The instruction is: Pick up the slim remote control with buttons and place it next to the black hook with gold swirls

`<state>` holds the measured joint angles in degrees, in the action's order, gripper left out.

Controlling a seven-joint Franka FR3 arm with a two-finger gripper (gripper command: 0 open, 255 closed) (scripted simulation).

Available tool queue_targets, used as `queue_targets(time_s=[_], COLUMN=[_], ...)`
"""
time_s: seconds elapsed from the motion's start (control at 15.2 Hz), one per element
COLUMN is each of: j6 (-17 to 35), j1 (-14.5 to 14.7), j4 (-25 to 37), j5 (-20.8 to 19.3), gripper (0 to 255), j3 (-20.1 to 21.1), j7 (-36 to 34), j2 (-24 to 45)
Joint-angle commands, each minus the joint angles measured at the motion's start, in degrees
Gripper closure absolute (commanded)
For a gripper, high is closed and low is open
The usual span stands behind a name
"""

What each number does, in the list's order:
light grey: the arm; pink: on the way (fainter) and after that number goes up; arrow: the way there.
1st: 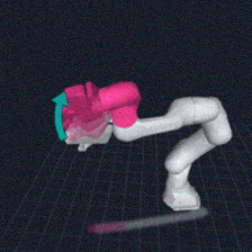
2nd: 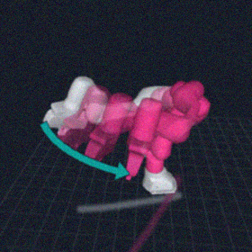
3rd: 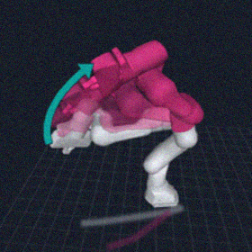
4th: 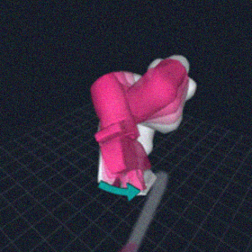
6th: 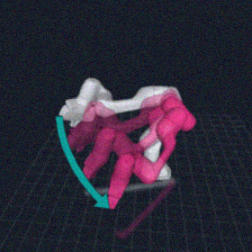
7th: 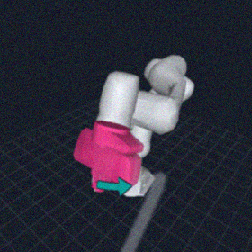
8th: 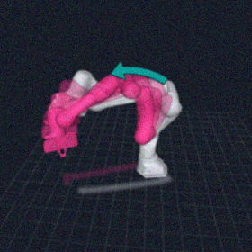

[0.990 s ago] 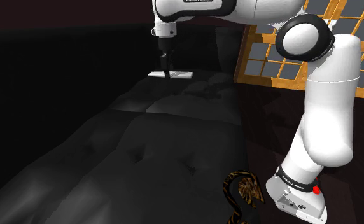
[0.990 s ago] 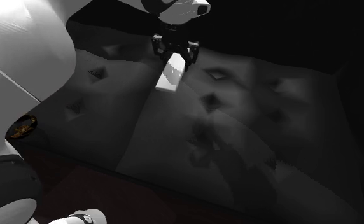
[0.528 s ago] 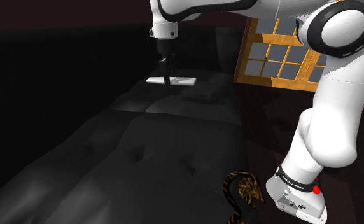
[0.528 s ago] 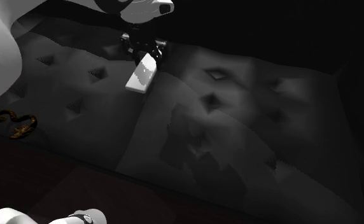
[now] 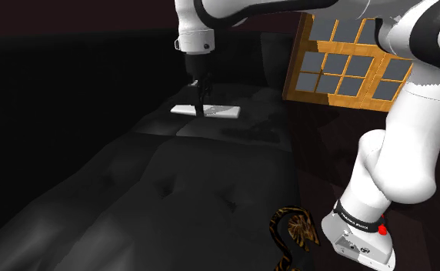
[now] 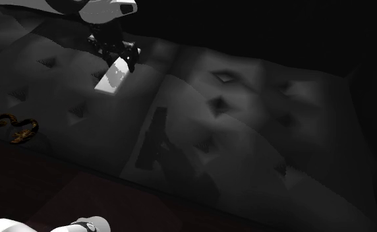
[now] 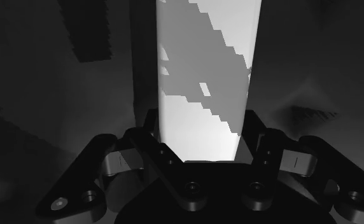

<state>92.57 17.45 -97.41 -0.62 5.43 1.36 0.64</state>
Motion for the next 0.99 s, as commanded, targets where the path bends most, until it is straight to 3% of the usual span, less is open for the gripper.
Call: queue_targets(time_s=[0.0,0.79,0.92], j6=[-0.01,0.28,1.84], j1=[1.4,9.42,9.42], j4=[-0.92,-2.8,-4.47], j5=[0.35,2.44,2.47], gripper=[255,255,255], j3=[1.38,9.93,9.93], j7=[-2.83,-19.16,-19.11], j2=[-0.92,-2.73,-2.83])
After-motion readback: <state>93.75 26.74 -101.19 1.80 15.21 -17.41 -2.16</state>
